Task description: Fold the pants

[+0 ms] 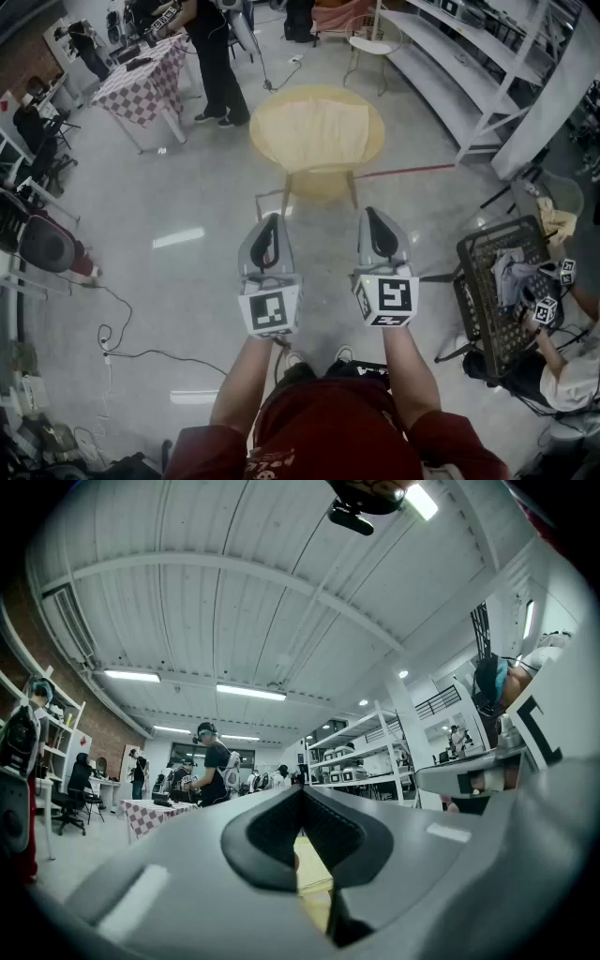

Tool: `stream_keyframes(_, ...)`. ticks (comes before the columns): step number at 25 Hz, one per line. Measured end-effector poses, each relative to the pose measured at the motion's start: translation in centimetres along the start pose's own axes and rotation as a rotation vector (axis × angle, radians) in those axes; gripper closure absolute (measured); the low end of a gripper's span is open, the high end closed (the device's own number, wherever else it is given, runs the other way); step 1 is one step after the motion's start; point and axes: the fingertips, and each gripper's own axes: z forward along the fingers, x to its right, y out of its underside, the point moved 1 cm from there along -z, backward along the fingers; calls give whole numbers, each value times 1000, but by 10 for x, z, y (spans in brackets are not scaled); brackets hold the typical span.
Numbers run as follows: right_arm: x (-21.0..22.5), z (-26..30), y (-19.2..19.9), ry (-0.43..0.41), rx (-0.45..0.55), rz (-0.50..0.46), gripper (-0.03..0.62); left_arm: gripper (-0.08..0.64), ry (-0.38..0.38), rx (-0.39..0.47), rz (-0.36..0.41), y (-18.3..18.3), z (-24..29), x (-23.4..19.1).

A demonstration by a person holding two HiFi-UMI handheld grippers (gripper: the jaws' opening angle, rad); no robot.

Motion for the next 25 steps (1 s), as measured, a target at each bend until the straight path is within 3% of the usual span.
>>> stream_keyframes(9,-14,12,3,-9,2,4,592,554,-1,21,25,-1,1,-12)
stream_keyframes(25,-109,39,1,-84,38,9,592,554,-48,37,27,1,-28,-95)
